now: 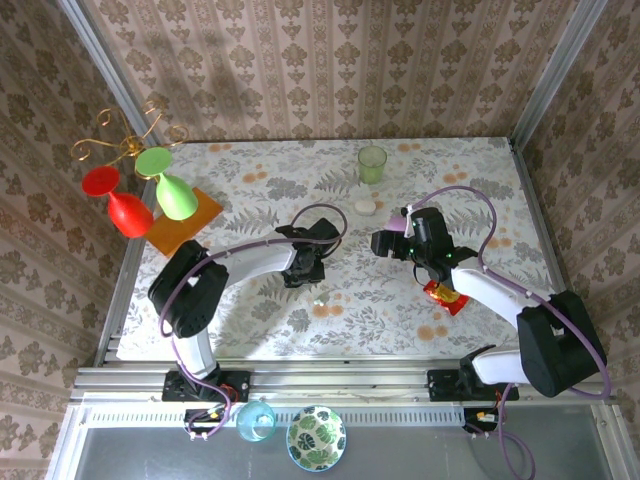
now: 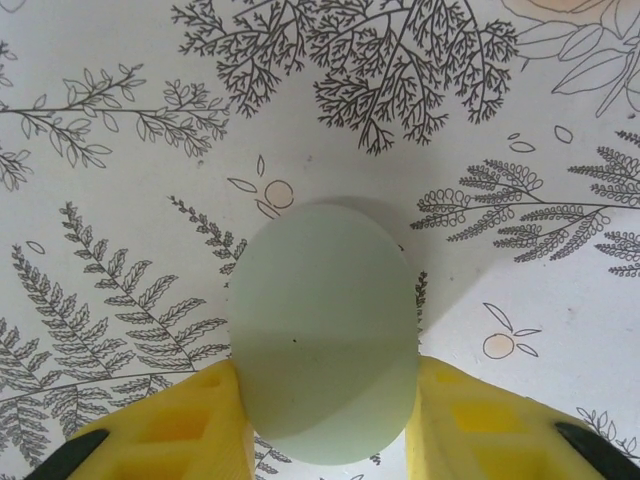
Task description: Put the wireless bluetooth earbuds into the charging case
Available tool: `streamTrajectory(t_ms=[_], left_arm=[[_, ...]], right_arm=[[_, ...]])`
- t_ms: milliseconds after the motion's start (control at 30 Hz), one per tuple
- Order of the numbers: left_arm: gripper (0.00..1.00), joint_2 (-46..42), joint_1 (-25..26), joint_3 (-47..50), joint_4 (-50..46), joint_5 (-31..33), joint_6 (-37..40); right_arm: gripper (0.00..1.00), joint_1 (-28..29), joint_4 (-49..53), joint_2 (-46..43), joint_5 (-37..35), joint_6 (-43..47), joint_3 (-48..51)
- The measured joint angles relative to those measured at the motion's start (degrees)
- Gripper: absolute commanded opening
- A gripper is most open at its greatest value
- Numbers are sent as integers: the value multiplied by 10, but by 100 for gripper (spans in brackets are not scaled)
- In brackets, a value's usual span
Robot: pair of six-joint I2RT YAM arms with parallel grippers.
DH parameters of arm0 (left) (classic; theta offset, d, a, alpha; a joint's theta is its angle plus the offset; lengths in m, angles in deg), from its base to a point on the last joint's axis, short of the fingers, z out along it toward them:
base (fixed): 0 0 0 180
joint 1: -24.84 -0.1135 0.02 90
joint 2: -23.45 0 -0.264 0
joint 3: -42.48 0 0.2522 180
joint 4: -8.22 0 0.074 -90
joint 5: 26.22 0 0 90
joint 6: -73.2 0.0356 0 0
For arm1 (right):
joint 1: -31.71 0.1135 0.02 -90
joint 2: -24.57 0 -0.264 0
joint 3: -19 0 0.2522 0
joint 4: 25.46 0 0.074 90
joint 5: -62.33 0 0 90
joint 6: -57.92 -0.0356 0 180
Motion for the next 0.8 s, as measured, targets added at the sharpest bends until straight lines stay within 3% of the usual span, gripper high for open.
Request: streamTrajectory(t_ms=[167,400,533,800], left_arm=[[32,-18,0,12,12,3,33],[32,-104,-1,43,106,0,177],[25,-162,-13,89,189,-49,271],[26,-216,-21,139,305,-175,472]], right_arm=[[88,-7,0,-12,30,-15,0],[83,-51,16,-43,148,-73,-3],[82,-76,35,-53,230,-121,-11],[77,-78,34,-54,384,-209,-11]])
